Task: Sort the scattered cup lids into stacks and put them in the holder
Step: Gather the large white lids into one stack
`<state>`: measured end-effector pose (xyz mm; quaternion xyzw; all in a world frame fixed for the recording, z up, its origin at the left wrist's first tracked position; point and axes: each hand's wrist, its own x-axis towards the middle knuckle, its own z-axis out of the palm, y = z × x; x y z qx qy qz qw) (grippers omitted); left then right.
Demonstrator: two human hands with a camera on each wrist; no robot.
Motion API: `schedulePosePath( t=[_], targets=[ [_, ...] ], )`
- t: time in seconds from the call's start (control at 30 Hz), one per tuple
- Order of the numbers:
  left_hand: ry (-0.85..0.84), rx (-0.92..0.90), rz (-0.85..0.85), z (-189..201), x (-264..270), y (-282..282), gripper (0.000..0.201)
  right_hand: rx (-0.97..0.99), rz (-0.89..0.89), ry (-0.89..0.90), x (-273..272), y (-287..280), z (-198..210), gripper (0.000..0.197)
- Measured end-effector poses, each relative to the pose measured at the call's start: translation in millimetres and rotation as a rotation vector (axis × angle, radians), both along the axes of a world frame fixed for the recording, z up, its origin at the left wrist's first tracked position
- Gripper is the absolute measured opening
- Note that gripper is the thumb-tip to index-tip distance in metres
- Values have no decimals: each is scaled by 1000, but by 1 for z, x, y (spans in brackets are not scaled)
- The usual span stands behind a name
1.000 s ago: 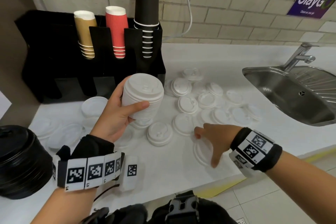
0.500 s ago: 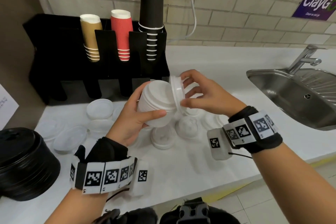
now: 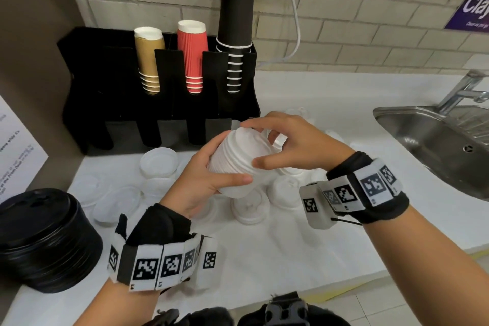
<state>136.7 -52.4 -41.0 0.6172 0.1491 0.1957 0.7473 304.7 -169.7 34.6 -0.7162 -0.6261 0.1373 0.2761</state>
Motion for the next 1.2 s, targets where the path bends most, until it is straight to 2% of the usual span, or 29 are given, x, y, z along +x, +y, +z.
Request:
schedulePosePath(
  t=[0.1,0.5,0.57,0.63,0.7,0.77,0.83,0.9,1.0,1.1,1.2],
  targets=[
    [2,-9,6,1,0,1,87,-5,0,-40,-2,1,0,63],
    [-24,-56,6,-3,2,-1,89,42,-4,70,-8,-1,-9,60],
    [-27,-84,29,-3,3,-2,89,20,-20,158,-3,-5,-6,59],
    [-54,-116,47,-3,2,1,85,13,-85,262,10,-10,-3,49],
    [-78,-121,52,-2,1,4,81,-46,-140,181,27,-16,-4,35],
    [-92,-113,59,0,0,7,80,-276,-144,-19,42,-23,-15,34],
    [-92,-114,64,-1,-2,8,81,-570,-118,-170,49,-28,-32,50],
    [-89,-113,64,-1,-3,9,82,-730,-75,-245,49,-30,-50,71],
    [-87,-120,57,-3,-4,8,79,-761,-8,-355,46,-26,-71,87],
    [-80,-121,55,-3,-4,9,79,-747,37,-477,45,-20,-82,86],
    [-80,-124,62,-3,-6,10,77,-745,28,-453,46,-19,-88,82]
  ],
)
